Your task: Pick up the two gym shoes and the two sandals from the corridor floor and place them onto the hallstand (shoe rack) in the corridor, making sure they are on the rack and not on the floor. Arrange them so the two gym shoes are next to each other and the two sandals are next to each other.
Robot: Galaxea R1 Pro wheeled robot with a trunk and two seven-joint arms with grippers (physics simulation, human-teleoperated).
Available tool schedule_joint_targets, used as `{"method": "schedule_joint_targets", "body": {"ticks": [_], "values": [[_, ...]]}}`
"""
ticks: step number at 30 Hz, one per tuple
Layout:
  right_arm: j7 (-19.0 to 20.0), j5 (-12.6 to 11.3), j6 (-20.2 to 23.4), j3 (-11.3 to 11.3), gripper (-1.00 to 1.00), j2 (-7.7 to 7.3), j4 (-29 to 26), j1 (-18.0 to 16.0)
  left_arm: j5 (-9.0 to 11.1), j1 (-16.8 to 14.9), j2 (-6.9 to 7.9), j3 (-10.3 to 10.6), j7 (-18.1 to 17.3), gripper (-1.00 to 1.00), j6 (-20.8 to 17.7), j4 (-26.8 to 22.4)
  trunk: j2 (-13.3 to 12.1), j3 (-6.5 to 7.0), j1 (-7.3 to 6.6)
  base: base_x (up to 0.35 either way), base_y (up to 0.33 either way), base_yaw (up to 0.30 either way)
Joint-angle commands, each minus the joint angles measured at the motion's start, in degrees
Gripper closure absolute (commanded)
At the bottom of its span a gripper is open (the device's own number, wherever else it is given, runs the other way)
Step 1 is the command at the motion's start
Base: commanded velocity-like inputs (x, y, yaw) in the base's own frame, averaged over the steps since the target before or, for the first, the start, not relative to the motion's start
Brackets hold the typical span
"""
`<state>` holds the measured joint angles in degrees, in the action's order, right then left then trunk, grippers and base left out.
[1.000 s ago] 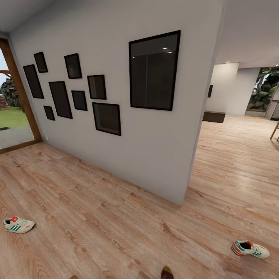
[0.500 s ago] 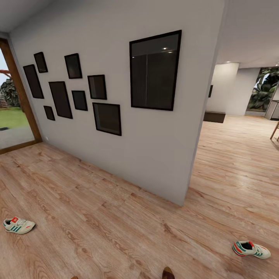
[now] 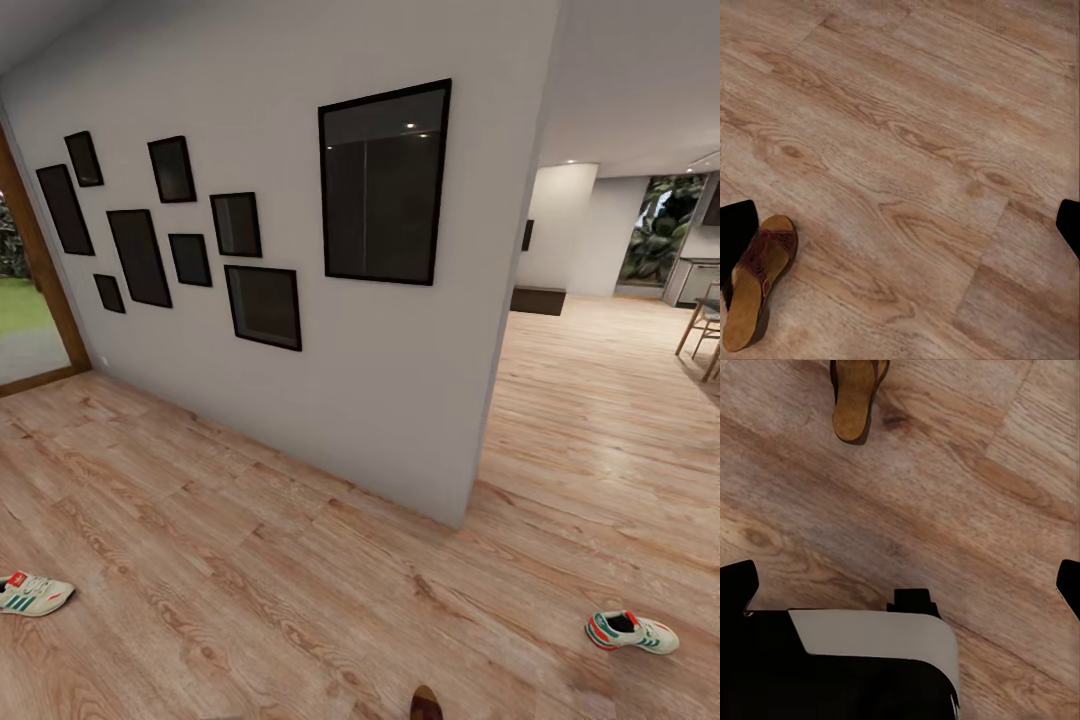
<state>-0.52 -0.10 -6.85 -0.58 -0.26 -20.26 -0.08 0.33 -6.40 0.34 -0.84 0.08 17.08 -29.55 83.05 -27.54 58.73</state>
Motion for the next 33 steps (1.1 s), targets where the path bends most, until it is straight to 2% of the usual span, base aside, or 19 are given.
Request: {"method": "schedule_joint_targets", "body": {"ticks": [1,5,6,7,9,11,12,13,14,16,17,22,27,33], "values": [[-0.11,0.04,0.19,-0.04,-1.0,0.0,-0.59,-0.01,-0.01,-2.91,0.0,-0.04,0.01,-1.0,0.1,-0.47,0.03,-0.06,0.0,0.0,0.0,-0.006],[-0.18,0.05,0.63,-0.04,-1.0,0.0,-1.99,-0.37,-0.06,-9.75,-0.28,0.03,0.01,-1.0,-1.2,-0.8,0.03,-0.06,0.0,0.0,0.0,-0.003],[-0.21,0.1,0.97,-0.04,-1.0,0.0,-2.35,-0.94,-0.09,-12.55,-0.56,0.07,-0.01,-1.0,-2.91,-0.85,0.03,-0.06,0.0,0.0,0.0,-0.001],[-0.37,0.14,2.37,-0.04,-1.0,0.0,-3.53,-2.76,-0.17,-16.32,-1.19,0.1,-0.04,-1.0,-6.63,-0.95,0.03,-0.06,0.0,0.0,0.0,0.0],[-0.46,0.14,4.22,-0.04,-1.0,0.0,-5.15,-4.17,-0.2,-18.65,-1.58,0.11,-0.09,-1.0,-9.39,-1.01,0.03,-0.06,0.0,0.0,0.0,0.0],[-0.5,0.06,8.55,-0.04,-1.0,0.0,-8.5,-6.48,-0.19,-22.21,-1.93,0.12,-0.13,-1.0,-13.04,-1.07,0.03,-0.06,0.0,0.0,0.0,0.0],[-0.51,0.01,12.16,-0.04,-1.0,0.0,-10.88,-7.81,-0.18,-24.66,-2.14,0.13,-0.14,-1.0,-14.72,-1.09,0.03,-0.06,0.0,0.0,0.0,0.0],[-0.52,0.0,14.05,-0.04,-1.0,0.0,-11.96,-8.3,-0.17,-25.85,-2.22,0.15,-0.15,-1.0,-15.33,-1.1,0.03,-0.06,0.0,0.0,0.0,0.0],[-0.53,-0.03,17.8,-0.04,-1.0,0.0,-13.88,-9.02,-0.14,-27.96,-2.33,0.14,-0.15,-1.0,-16.22,-1.11,0.03,-0.06,0.0,0.0,0.0,0.0],[-0.42,-0.08,21.14,-0.04,-1.0,0.0,-15.96,-9.48,-0.1,-29.73,-2.4,0.16,-0.16,-1.0,-16.78,-1.08,0.03,-0.06,0.0,0.0,0.0,0.0],[-0.3,-0.11,23.92,-0.04,-1.0,0.0,-18.81,-9.77,-0.07,-31.01,-2.45,0.18,-0.16,-1.0,-17.09,-1.07,0.03,-0.06,0.0,0.0,0.0,0.0],[-0.19,-0.15,28.57,0.02,-1.0,-0.08,-30.64,-10.2,-0.07,-32.9,-2.45,0.32,-0.17,-1.0,-16.75,-0.79,0.03,-0.06,0.0,0.0,0.0,0.0],[-0.21,-0.12,29.43,0.32,-1.0,0.03,-33.52,-10.28,0.06,-33.21,-2.4,0.36,-0.17,-1.0,-14.95,-0.57,0.03,-0.06,0.0,0.0,0.0,0.0],[-0.11,-0.11,29.52,0.33,-1.0,-0.04,-33.85,-10.29,0.01,-33.23,-2.4,0.35,-0.17,-1.0,-14.75,-0.54,0.03,-0.06,0.0,0.0,0.0,0.0]]}}
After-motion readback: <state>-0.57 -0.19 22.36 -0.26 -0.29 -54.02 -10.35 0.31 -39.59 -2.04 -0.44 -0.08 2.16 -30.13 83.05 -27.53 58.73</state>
